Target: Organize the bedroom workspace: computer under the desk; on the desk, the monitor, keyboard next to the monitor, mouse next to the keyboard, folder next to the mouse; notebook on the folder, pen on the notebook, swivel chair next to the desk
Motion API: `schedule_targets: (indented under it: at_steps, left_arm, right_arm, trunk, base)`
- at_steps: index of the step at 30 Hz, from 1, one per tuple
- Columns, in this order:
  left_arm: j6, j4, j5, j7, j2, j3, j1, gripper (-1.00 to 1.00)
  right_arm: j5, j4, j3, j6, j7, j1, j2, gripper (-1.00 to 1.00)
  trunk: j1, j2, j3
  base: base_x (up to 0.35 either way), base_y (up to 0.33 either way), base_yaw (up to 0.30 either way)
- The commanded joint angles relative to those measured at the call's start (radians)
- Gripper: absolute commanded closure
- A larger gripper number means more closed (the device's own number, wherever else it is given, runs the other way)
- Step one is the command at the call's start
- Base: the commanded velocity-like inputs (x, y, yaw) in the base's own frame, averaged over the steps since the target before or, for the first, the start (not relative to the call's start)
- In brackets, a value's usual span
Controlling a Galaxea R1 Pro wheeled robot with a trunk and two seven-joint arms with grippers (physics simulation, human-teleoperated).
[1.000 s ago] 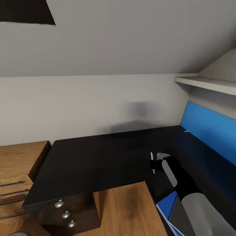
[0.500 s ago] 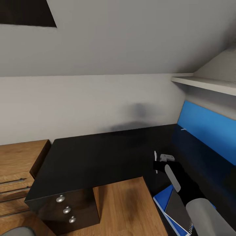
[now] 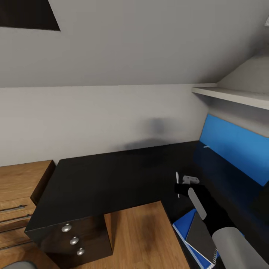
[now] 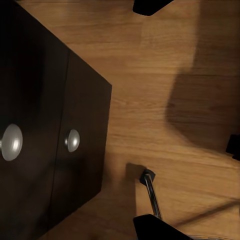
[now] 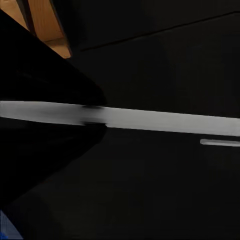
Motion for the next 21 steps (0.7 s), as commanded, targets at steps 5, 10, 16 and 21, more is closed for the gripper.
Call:
schedule_targets:
  at_steps: [5,10,16,21]
  left_arm:
    - [0.000,-0.001,0.005,-0.008,-0.001,0.004,0.000,-1.00]
    - [0.000,-0.001,0.005,-0.008,-0.001,0.004,0.000,-1.00]
    - [0.000,-0.001,0.005,-0.008,-0.002,0.003,0.000,-1.00]
    - [0.000,-0.001,0.005,-0.008,-0.001,0.003,0.000,-1.00]
  right_arm:
    - [-0.010,-0.002,-0.001,-0.004,-0.011,-0.001,-0.005,1.00]
    - [-0.008,0.002,-0.004,-0.007,-0.011,-0.001,-0.011,1.00]
    - [-0.008,0.004,-0.008,-0.005,-0.013,-0.001,-0.016,1.00]
    - [-0.007,0.010,-0.008,-0.001,-0.014,-0.001,-0.036,1.00]
  trunk:
    - [0.000,-0.001,-0.001]
    - [0.000,-0.001,-0.001]
    - [0.000,-0.001,-0.001]
    - [0.000,-0.001,-0.001]
  base:
    - [0.000,0.000,-0.188]
    - [-0.015,0.000,-0.033]
    - [-0.193,-0.036,-0.003]
    - [-0.149,-0.037,0.000]
